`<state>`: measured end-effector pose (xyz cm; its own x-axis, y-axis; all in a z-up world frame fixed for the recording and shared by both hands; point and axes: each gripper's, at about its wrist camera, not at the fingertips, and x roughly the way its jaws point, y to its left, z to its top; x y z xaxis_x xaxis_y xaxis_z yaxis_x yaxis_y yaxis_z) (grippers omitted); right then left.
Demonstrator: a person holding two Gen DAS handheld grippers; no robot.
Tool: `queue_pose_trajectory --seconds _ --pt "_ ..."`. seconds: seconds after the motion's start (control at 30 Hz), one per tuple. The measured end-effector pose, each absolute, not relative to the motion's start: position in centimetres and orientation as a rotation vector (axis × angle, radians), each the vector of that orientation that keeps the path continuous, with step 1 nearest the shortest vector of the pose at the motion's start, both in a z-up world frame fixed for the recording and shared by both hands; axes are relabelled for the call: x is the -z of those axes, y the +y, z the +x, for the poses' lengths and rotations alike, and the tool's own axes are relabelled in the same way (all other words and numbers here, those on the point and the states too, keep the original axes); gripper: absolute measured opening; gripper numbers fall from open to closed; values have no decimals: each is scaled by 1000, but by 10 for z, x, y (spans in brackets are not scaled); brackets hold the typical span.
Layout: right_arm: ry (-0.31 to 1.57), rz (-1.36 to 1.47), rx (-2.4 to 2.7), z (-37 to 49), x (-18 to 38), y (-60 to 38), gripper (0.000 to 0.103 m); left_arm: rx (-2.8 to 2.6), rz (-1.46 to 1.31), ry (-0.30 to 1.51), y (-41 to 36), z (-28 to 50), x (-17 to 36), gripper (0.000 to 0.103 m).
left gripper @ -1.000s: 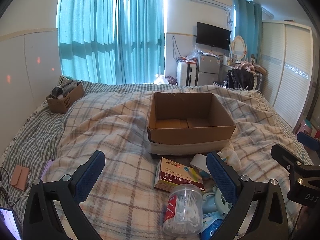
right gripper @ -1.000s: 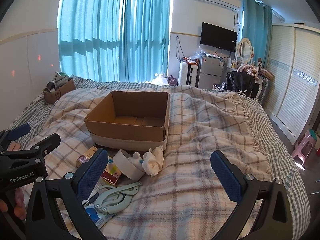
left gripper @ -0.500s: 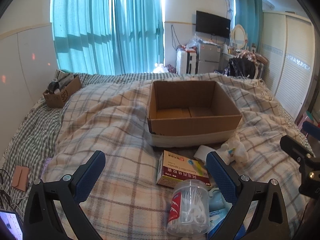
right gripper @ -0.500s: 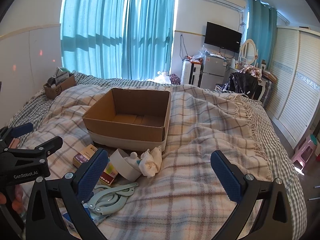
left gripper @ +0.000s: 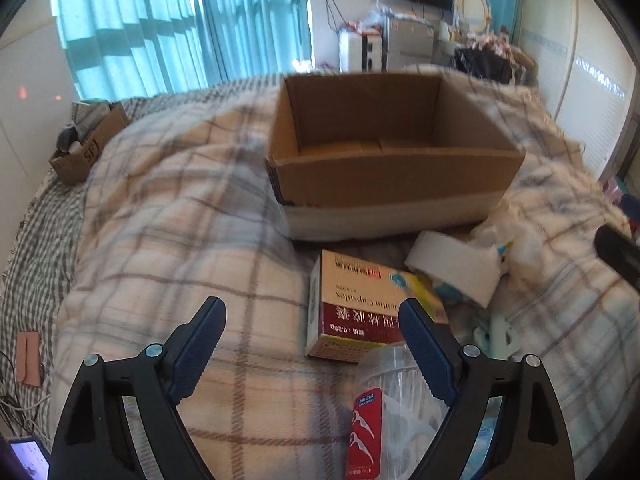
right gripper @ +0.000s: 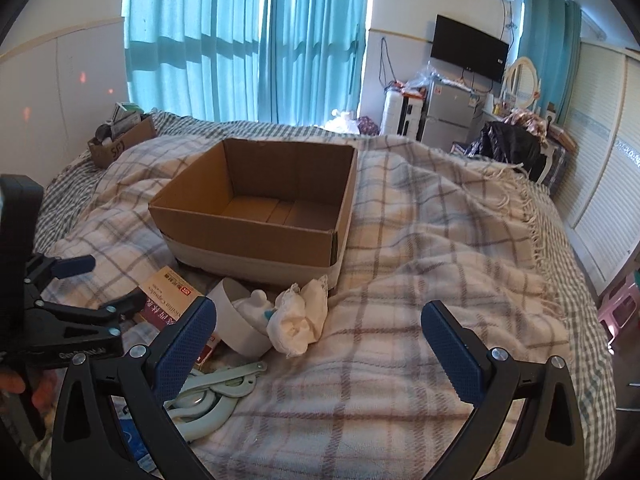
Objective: Organize objects
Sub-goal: 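Grasp the red-and-white medicine box with the left gripper and lift it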
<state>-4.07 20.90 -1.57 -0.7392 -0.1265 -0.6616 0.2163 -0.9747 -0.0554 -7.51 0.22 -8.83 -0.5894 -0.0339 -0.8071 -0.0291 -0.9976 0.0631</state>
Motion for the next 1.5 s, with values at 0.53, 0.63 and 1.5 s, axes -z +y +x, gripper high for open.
queue_pose_trajectory --seconds 0.53,0.63,1.5 --pt "155 1092 2754 -42 27 214 103 2776 1810 -10 19 -109 131 68" --pt "168 1089 2765 -40 27 213 103 2846 1683 28 14 -90 111 43" --pt "235 1106 2766 -39 28 206 103 3000 1524 66 24 -78 81 32"
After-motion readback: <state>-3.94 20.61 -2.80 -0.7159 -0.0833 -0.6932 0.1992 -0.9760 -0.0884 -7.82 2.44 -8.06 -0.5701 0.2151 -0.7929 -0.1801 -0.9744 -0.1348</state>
